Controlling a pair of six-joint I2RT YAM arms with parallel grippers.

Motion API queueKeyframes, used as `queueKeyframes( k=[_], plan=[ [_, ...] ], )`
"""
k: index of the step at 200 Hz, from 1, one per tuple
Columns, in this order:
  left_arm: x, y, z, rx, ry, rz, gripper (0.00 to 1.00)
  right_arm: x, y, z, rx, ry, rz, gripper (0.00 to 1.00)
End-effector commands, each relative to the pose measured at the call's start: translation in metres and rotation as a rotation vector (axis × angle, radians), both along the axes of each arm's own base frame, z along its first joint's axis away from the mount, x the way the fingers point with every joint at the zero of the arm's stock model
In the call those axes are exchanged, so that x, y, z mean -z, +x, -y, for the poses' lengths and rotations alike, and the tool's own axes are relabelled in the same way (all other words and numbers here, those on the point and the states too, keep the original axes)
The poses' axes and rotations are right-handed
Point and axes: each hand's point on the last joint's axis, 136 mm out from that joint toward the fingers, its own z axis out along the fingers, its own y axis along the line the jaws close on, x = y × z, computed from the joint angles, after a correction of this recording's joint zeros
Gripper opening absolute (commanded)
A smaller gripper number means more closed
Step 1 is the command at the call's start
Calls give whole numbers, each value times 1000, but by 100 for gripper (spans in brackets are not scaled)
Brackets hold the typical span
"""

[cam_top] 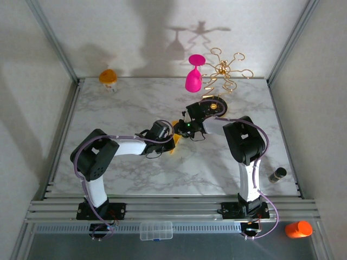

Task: Fold a paper plane with a square sheet of paper (pick it up from the middle)
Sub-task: Fold the wing for the fifth time at the center of the table.

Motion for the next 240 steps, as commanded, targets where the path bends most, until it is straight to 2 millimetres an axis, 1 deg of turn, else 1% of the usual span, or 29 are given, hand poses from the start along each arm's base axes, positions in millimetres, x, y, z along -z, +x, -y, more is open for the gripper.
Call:
queueKeyframes(
  k=[1,11,23,42,64,88,117,135,147,164,178,186,202,214,240],
  plan=[
    [24,-13,-22,-20,102,-64,0,-17,13,15,38,-81,94,22],
    [24,-13,-23,-18,104,-64,0,-15,10,20,47,-96,102,20],
    [23,-13,-23,-15,104,-60,0,-14,5,21,42,-93,108,17],
    [23,-14,-22,-6,102,-63,0,-10,-3,17,7,-87,112,15],
    [21,-14,-21,5,98,-62,0,-6,-10,7,-36,-72,103,12],
    [17,-16,-20,25,89,-59,0,8,-15,4,-48,-86,79,11],
    [11,-21,-27,61,111,-53,0,33,-18,17,-9,-173,30,11],
    [2,-23,-30,80,115,-38,0,45,-29,23,13,-206,-19,11],
    [-6,-21,-31,84,108,-19,0,48,-39,25,34,-210,-53,12],
    [-25,-17,-29,77,72,25,0,45,-55,25,72,-205,-92,12],
    [-44,-12,-22,66,8,70,0,41,-64,24,116,-190,-122,13],
    [-54,-10,-16,56,-41,89,0,38,-68,21,137,-161,-139,12],
    [-67,-8,-6,33,-138,108,0,34,-73,15,173,-110,-171,12],
    [-66,-8,-2,11,-174,105,0,30,-74,10,191,-76,-187,12],
    [-46,-13,-1,-25,-192,48,0,26,-78,4,217,-30,-222,13]
  ],
)
